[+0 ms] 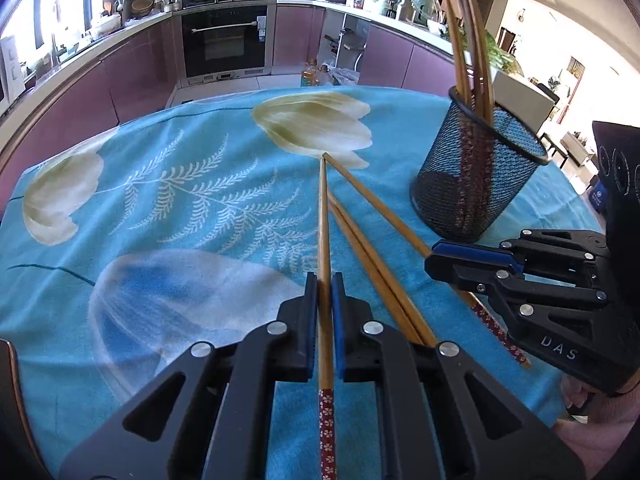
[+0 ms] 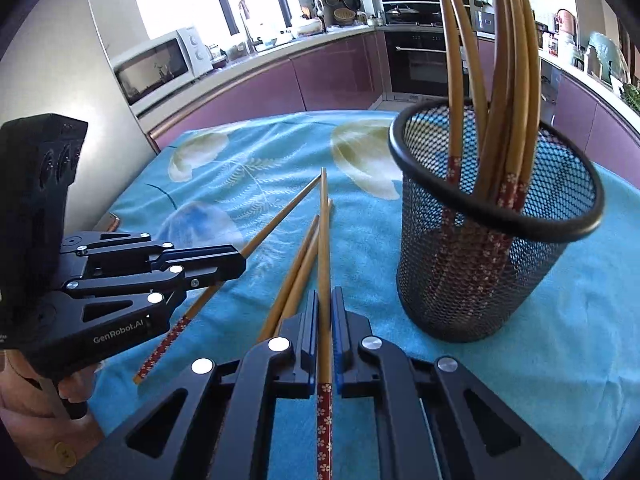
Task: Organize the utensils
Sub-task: 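Raise the left tool's chopstick upright over the cup while the right tool raises its own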
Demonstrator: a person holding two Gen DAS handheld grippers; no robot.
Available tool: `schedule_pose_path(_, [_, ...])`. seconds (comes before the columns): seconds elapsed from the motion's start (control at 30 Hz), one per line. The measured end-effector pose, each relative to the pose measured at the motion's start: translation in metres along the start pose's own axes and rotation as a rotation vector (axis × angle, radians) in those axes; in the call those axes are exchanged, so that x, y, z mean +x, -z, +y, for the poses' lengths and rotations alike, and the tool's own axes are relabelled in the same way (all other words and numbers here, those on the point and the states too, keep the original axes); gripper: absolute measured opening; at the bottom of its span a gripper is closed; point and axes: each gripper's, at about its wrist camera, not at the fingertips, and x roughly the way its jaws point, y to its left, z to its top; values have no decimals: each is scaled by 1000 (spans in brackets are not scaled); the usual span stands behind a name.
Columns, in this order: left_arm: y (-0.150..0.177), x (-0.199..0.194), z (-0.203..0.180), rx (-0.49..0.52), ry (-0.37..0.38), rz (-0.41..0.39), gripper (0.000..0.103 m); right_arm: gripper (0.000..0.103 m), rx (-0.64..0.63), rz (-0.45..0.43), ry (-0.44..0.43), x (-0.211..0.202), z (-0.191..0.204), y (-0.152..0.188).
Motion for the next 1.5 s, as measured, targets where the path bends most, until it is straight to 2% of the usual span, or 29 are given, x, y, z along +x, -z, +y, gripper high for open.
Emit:
schedule_pose_path(0.3, [-13,-52,-6,2,137,-96,8,6,7,-128,-106,-60,-13,0])
schedule_pose_path(0.53, [-27,-95,-15,15,229,-190,7,6,16,-252,-97,-100,-23,-7])
schedule_pose_path(0.77, [-52,-129,-17,0,317,-291,7,6,18,-367,-71,-124,-36,-23])
schedule_pose_path(1.13, [-111,-131,-32,-59,375,-445,7,6,23,-558,10,-140,-64,-65])
schedule_pose_path(1.37, [-133,-109,-51,-48,352,-481,7,6,14,-595,69,-128,-70,-79])
schedule_pose_path(1.5, [-135,-92,-64,-12,305,-472,7,6,-4,-590,97,-114,-69,-79])
